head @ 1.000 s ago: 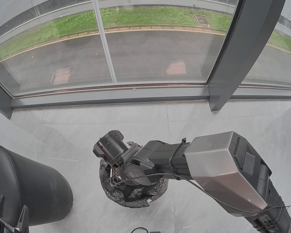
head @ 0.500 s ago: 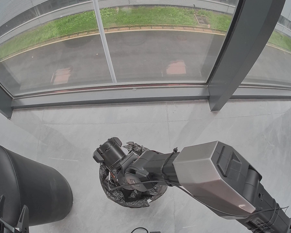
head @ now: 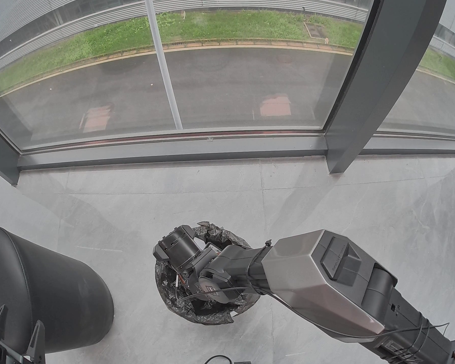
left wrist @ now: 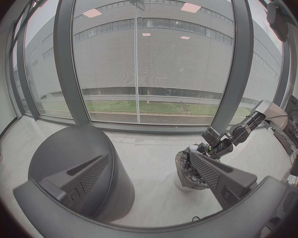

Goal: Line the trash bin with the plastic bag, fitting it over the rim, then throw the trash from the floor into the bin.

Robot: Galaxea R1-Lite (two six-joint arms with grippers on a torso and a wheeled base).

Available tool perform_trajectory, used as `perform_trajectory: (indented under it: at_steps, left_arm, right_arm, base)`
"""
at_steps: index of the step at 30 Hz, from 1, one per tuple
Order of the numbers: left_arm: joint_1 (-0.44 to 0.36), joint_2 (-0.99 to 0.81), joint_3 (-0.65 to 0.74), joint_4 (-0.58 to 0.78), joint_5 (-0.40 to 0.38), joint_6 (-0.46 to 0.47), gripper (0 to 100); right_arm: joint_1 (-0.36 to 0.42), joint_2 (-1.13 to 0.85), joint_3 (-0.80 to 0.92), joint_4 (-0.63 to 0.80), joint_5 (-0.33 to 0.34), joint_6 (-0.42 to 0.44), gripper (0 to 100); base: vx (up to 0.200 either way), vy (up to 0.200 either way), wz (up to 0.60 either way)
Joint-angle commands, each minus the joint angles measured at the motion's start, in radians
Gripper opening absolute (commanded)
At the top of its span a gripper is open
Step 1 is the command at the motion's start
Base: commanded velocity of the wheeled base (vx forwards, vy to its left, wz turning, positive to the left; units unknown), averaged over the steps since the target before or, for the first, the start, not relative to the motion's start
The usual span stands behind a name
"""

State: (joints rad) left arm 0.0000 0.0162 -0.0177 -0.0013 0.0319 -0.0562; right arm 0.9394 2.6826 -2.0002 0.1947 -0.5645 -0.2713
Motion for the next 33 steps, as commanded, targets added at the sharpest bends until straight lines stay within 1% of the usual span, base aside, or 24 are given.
perform_trajectory:
  at_steps: [1,32,33]
  left_arm:
    - [0.000,-0.015,0.016,0.000,0.000,-0.001,100]
    - [0.000,-0.015,0.016,0.000,0.000,-0.001,100]
    - [0.000,-0.015,0.016,0.000,0.000,-0.001,100]
  right_arm:
    - [-0.002,0.023,0.000,-0.004,0.000,0.000,0]
    - [-0.002,0.039,0.000,-0.006,0.000,-0.002,0]
    - [-0.002,0.039,0.000,-0.006,0.000,-0.002,100]
  base:
    - [0.000,0.000,0.00]
    - [0.000,0.000,0.00]
    - [0.000,0.000,0.00]
